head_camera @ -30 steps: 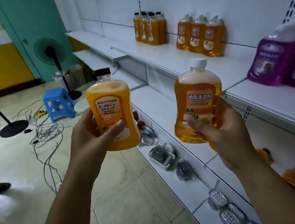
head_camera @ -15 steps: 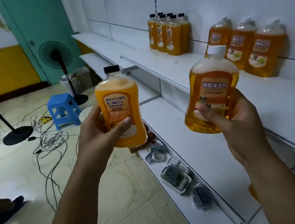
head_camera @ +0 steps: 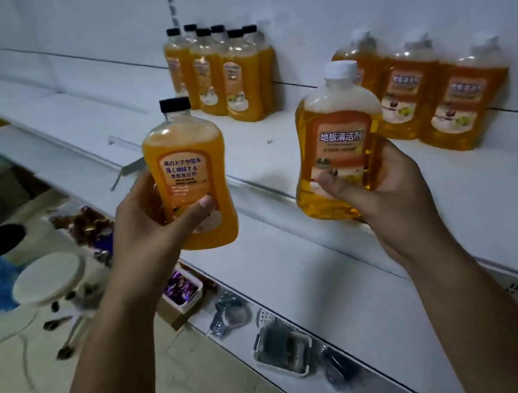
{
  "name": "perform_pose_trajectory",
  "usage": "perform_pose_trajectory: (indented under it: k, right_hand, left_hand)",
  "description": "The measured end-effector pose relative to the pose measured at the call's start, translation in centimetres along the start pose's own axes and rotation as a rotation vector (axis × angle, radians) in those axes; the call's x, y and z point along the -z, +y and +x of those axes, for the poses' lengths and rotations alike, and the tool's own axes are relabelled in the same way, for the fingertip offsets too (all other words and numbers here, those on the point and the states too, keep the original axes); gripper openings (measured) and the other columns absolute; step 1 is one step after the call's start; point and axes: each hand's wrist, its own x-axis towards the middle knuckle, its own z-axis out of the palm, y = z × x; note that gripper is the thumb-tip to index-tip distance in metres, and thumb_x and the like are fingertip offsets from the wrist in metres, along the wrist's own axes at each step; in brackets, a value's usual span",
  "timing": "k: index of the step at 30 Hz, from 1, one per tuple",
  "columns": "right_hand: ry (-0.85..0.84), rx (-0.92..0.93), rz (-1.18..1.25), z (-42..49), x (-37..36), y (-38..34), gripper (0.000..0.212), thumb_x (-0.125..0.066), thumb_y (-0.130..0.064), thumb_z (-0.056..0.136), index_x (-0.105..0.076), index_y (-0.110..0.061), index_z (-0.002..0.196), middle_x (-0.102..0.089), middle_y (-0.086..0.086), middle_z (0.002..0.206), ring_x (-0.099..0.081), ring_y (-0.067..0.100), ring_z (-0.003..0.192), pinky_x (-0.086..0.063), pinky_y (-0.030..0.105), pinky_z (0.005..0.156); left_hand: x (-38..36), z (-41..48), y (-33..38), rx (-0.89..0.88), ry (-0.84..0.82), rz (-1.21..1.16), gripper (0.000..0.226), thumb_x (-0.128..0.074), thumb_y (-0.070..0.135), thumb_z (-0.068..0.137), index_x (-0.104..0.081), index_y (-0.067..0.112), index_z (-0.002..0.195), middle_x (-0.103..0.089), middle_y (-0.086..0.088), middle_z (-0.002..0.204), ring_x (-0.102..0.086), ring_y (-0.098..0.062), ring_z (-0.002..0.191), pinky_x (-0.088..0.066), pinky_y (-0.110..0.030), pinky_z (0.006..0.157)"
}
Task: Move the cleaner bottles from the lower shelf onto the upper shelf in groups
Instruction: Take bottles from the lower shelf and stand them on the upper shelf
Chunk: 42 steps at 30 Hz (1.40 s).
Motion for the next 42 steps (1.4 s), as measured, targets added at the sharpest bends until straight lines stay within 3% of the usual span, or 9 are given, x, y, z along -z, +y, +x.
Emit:
perform_pose_trajectory:
  k: [8,13,16,22,29,32,36,42]
  right_hand:
    - [0.223,-0.043,-0.128,4.9,-0.1,0.6,0.062,-0.092,-0.031,0.074,-0.063,-0.028,0.129,-0.076,-0.012,0.120,-0.072,0.010,0.113,-0.056,0.049,0.103]
    - [0.252,-0.092,-0.182,10.0,0.7,1.1,0.080,-0.091,-0.048,0.062,-0.060,-0.033,0.134,-0.074,-0.011,0.125,-0.069,0.013,0.119,-0.054,0.051,0.105]
    - [0.237,-0.131,-0.278,12.8,0.5,0.8,0.078,-0.093,-0.035,0.074,-0.054,-0.031,0.141,-0.069,-0.012,0.131,-0.065,0.014,0.124,-0.052,0.053,0.109]
    - [0.247,-0.169,-0.443,16.0,-0.3,0.4,0.081,-0.091,-0.031,0.078,-0.049,-0.029,0.146,-0.064,-0.011,0.138,-0.061,0.016,0.130,-0.050,0.047,0.111]
    - [0.328,-0.217,-0.493,17.6,-1.0,1.3,0.083,-0.088,-0.028,0.082,-0.039,-0.029,0.150,-0.055,-0.012,0.141,-0.052,0.018,0.139,-0.044,0.045,0.114]
    - [0.372,-0.208,-0.543,17.9,-1.4,1.7,0.083,-0.088,-0.029,0.082,-0.038,-0.028,0.148,-0.052,-0.011,0.145,-0.051,0.017,0.139,-0.045,0.042,0.112]
    - [0.426,-0.190,-0.563,17.8,-1.5,2.4,0.079,-0.090,-0.029,0.080,-0.039,-0.032,0.140,-0.050,-0.018,0.133,-0.049,0.005,0.122,-0.047,0.034,0.102]
    - [0.460,-0.187,-0.583,17.8,-1.7,2.6,0.081,-0.089,-0.030,0.080,-0.040,-0.031,0.143,-0.047,-0.022,0.130,-0.046,0.002,0.119,-0.047,0.035,0.102]
  left_hand:
    - [-2.1,11.4,-1.1,-0.072,-0.194,-0.098,0.054,-0.078,0.033,0.084,-0.062,0.030,0.135,-0.075,0.016,0.121,-0.071,-0.005,0.112,-0.057,-0.019,0.085]
    - [-5.4,16.2,-0.8,-0.111,-0.250,-0.139,0.049,-0.079,0.033,0.079,-0.065,0.033,0.126,-0.076,0.019,0.115,-0.072,-0.004,0.107,-0.056,-0.011,0.080]
    - [-6.8,18.2,-0.8,-0.110,-0.275,-0.158,0.051,-0.079,0.034,0.079,-0.064,0.035,0.127,-0.075,0.021,0.116,-0.072,-0.002,0.108,-0.056,-0.011,0.079]
    - [-7.9,21.7,-1.6,-0.111,-0.336,-0.169,0.053,-0.078,0.040,0.076,-0.063,0.038,0.127,-0.074,0.024,0.116,-0.071,0.000,0.108,-0.052,-0.022,0.086]
    - [-7.6,25.2,-3.8,-0.128,-0.427,-0.146,0.066,-0.080,0.042,0.073,-0.063,0.029,0.136,-0.075,0.016,0.119,-0.071,-0.004,0.109,-0.053,-0.028,0.089]
    - [-7.4,26.1,-4.4,-0.135,-0.450,-0.151,0.067,-0.080,0.043,0.071,-0.063,0.030,0.135,-0.075,0.017,0.119,-0.071,-0.002,0.108,-0.053,-0.024,0.087]
    - [-7.1,26.6,-5.0,-0.126,-0.483,-0.168,0.059,-0.079,0.041,0.072,-0.064,0.035,0.128,-0.074,0.026,0.114,-0.071,0.004,0.104,-0.052,-0.010,0.078]
    - [-6.2,26.3,-5.4,-0.112,-0.493,-0.175,0.049,-0.076,0.035,0.075,-0.062,0.038,0.122,-0.072,0.035,0.106,-0.069,0.011,0.099,-0.050,-0.001,0.069]
